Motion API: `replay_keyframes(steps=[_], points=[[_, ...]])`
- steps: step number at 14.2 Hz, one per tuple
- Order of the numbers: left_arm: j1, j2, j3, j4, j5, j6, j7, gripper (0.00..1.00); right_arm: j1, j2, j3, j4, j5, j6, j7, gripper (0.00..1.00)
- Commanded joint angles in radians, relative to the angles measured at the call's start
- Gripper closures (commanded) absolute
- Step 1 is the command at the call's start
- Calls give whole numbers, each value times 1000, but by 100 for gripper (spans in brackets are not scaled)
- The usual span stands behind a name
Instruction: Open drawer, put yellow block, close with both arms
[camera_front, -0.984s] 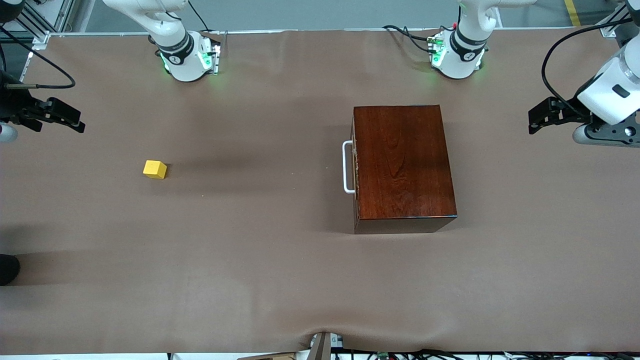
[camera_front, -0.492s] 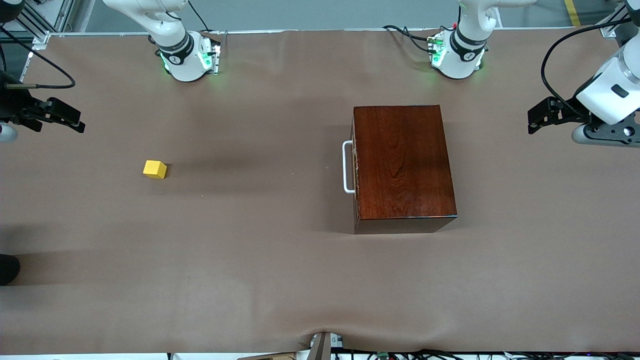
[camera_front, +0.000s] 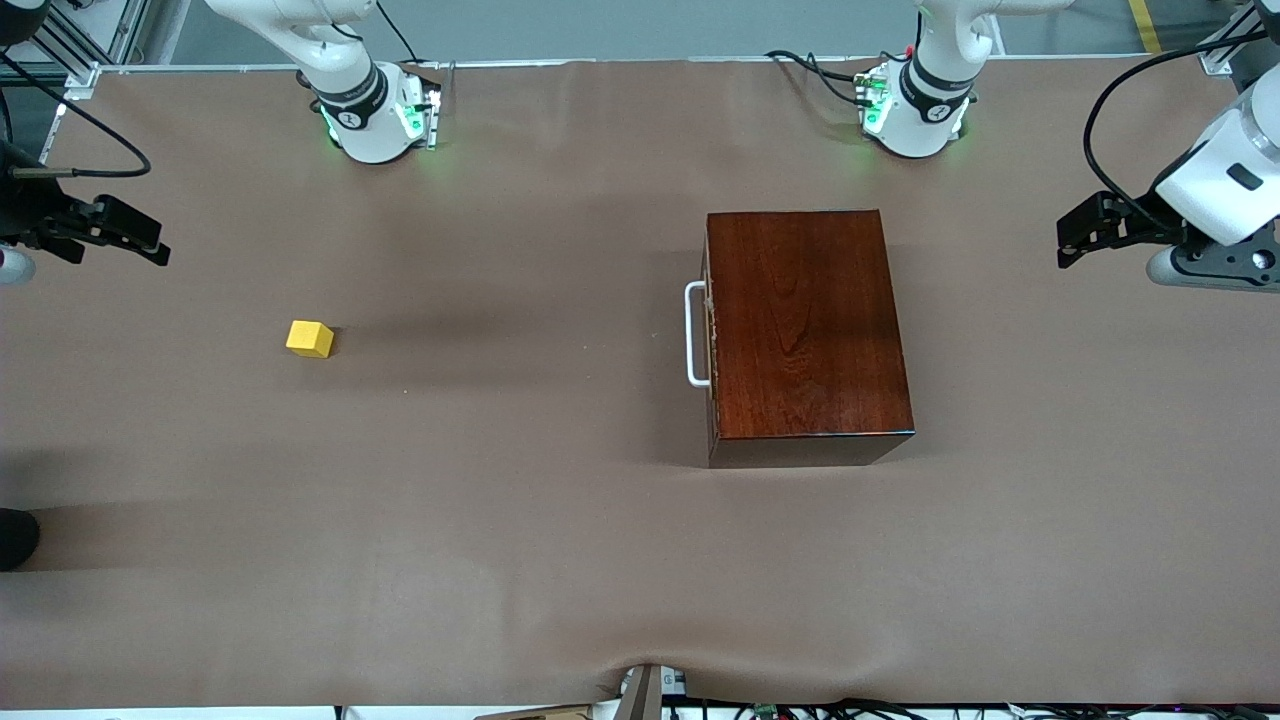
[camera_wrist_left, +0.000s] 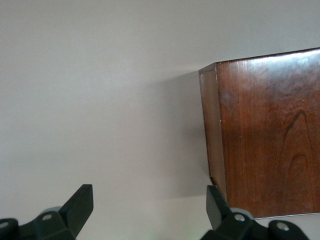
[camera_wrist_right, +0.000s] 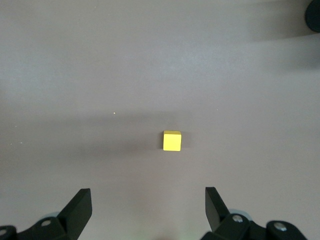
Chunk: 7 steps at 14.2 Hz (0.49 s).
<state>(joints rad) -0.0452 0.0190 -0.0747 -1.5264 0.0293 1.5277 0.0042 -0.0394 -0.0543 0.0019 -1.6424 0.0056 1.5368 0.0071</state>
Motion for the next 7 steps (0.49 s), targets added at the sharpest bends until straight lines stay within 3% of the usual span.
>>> replay_keyframes(steps=[1,4,7], points=[[-5,21,-5,35,-19,-12,-41,0,3,5,0,18,-3,-9,5,0],[-7,47,-5,37,-130,-4,-260,0,4,5,0,18,-3,-11,5,0],[-39,74,-8,58,-149,-1,-320,0,3,5,1,18,-3,-9,5,0]])
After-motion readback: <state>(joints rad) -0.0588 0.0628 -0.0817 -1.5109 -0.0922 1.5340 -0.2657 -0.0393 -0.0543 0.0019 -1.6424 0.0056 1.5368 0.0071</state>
